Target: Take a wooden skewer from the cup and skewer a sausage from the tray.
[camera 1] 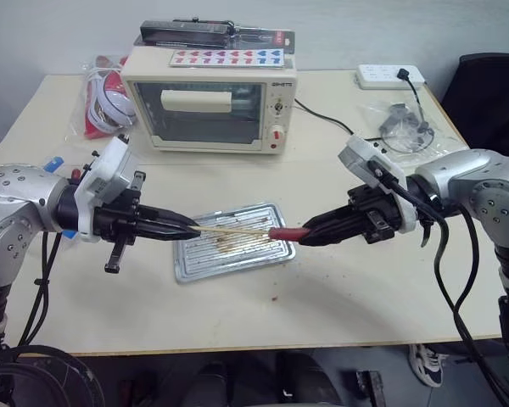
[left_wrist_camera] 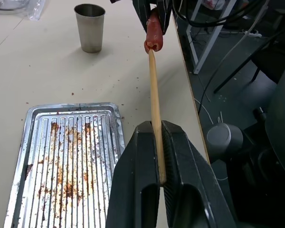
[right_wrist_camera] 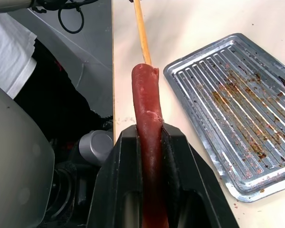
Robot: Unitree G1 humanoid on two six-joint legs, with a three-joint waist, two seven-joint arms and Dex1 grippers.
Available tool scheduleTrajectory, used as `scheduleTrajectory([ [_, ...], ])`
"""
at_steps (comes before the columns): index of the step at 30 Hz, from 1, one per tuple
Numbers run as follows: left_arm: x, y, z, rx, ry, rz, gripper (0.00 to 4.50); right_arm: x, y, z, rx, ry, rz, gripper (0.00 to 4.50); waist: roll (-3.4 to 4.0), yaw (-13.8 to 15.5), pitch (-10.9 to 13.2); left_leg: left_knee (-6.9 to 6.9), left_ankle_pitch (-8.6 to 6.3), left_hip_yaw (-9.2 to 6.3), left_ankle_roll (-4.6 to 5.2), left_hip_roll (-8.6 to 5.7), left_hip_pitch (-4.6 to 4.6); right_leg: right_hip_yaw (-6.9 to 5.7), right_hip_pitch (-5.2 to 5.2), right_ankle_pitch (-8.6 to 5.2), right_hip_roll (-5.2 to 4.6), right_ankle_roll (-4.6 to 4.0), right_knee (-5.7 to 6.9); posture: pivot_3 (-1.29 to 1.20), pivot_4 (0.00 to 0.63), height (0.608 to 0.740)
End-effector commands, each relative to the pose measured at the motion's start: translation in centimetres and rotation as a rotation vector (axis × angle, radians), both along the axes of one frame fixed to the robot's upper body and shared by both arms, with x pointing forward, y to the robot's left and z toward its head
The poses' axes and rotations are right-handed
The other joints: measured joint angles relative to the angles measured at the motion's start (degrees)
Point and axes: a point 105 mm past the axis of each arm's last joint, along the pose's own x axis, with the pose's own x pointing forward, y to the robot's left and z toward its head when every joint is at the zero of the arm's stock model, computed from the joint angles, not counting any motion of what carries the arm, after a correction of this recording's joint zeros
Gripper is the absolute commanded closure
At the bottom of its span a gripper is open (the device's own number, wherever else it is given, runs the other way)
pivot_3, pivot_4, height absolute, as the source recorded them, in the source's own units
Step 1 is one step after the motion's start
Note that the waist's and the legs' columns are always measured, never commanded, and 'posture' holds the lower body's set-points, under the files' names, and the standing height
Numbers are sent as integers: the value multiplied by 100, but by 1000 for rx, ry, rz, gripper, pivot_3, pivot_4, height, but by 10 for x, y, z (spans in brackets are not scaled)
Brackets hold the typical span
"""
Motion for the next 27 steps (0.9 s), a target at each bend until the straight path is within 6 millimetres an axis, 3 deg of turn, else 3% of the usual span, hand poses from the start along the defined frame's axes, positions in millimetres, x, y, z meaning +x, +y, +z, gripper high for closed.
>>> scheduleTrajectory([
  [1, 0, -3, 6, 4, -45, -12, 4500, -8, 4, 16, 35, -67, 42, 4194, 0, 0, 0, 0, 0, 0, 0, 0, 0, 0, 0, 0, 0, 0, 0, 0, 150, 740],
  [21, 4, -21, 2, -27, -50, -75, 4500, -13, 21, 19, 50, -100, 99, 4194, 0, -3, 0, 7, 0, -1, 0, 0, -1, -1, 0, 0, 0, 0, 3, 0, 150, 740],
  [27, 11, -15, -5, -27, -55, -23, 4500, -8, 16, 18, 20, -136, 67, 2714, 0, -2, 0, 10, 0, -1, 0, -1, -3, -2, 0, 0, 0, 0, 4, 0, 150, 740],
])
